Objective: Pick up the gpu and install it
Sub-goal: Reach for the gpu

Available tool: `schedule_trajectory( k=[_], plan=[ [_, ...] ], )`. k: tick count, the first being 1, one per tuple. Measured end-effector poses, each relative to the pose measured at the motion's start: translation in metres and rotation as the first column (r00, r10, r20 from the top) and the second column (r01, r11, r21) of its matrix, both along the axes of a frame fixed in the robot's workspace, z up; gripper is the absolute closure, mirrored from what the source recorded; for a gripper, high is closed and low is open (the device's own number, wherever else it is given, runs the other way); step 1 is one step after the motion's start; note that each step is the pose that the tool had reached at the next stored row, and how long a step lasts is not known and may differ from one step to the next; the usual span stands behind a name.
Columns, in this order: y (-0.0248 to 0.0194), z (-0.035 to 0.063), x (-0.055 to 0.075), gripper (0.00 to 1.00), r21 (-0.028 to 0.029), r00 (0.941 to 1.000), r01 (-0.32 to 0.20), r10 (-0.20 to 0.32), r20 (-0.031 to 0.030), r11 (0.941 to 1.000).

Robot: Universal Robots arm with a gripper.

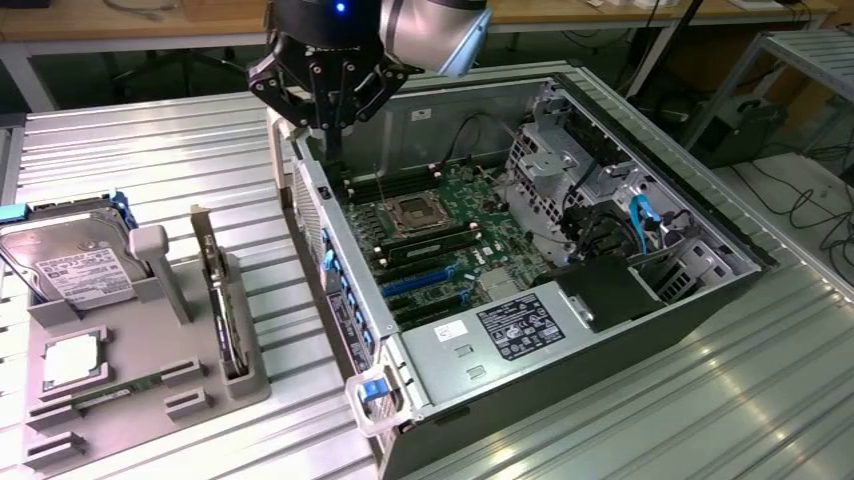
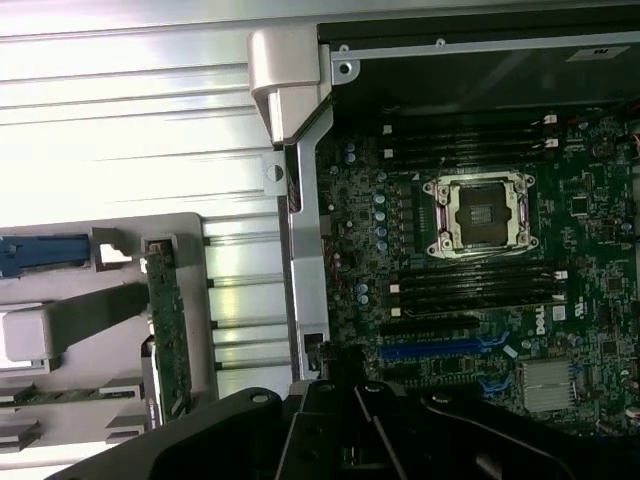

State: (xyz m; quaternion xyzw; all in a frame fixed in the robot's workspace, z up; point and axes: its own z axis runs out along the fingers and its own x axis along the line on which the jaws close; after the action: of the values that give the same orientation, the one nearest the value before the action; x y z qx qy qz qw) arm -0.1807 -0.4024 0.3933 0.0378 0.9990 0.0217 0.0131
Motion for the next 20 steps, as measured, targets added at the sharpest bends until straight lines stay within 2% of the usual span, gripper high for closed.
schedule_trajectory(
  k=[20],
  plan=[
    [-0.0026, -0.0002, -0.017, 0.89, 0.0000, 1.0000, 0.000, 0.000, 0.0000, 1.0000]
  ],
)
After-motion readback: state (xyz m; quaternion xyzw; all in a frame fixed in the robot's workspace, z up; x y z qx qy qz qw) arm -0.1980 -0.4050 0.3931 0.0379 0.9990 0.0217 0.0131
